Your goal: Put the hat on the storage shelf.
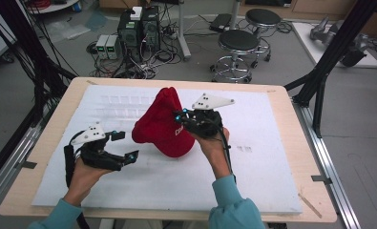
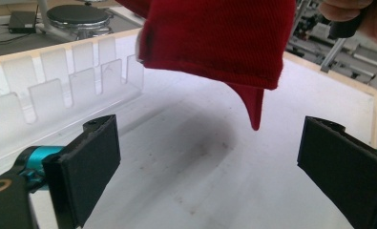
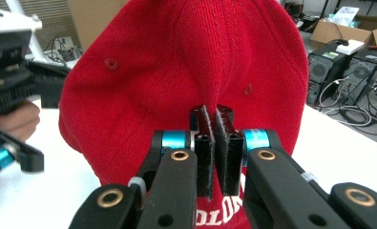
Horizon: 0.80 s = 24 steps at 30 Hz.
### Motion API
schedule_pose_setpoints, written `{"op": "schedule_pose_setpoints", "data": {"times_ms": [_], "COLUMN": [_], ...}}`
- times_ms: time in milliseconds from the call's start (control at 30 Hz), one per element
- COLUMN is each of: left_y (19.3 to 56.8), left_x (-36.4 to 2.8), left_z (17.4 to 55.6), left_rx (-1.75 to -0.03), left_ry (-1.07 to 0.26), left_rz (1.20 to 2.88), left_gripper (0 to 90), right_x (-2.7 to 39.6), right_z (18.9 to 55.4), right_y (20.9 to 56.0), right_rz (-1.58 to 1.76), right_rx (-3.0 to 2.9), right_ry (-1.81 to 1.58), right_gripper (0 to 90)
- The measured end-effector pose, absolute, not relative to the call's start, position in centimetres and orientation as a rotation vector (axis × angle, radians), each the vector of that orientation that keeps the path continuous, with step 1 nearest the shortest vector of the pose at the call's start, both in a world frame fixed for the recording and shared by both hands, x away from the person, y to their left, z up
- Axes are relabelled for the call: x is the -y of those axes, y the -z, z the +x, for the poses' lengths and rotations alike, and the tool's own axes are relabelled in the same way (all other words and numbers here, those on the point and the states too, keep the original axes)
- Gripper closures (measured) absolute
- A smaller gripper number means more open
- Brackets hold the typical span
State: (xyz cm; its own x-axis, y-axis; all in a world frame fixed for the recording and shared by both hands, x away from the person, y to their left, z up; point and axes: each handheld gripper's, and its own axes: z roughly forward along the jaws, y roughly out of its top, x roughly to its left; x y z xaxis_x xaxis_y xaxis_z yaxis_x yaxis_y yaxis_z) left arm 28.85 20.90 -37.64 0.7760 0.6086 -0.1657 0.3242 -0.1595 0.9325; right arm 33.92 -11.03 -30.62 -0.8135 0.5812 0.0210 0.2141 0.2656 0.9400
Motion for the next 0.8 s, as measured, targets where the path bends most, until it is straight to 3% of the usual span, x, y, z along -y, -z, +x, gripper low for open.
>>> {"op": "schedule_pose_setpoints", "data": {"times_ms": [367, 800], "left_y": [39.1, 39.8], "left_x": [-18.1, -15.4], "left_z": [28.4, 28.2], "left_rx": [-0.751, -0.740], "left_ry": [-0.289, -0.248], "left_rz": [1.701, 1.611], "left_gripper": [8.5, 30.0], "right_x": [10.6, 10.4], "right_z": [33.7, 33.5], "right_y": [30.3, 30.0], "right_rz": [0.742, 0.755], "right_rx": [-2.188, -2.181], "right_ry": [-1.579, -1.591], "right_gripper": [87.4, 87.4]}}
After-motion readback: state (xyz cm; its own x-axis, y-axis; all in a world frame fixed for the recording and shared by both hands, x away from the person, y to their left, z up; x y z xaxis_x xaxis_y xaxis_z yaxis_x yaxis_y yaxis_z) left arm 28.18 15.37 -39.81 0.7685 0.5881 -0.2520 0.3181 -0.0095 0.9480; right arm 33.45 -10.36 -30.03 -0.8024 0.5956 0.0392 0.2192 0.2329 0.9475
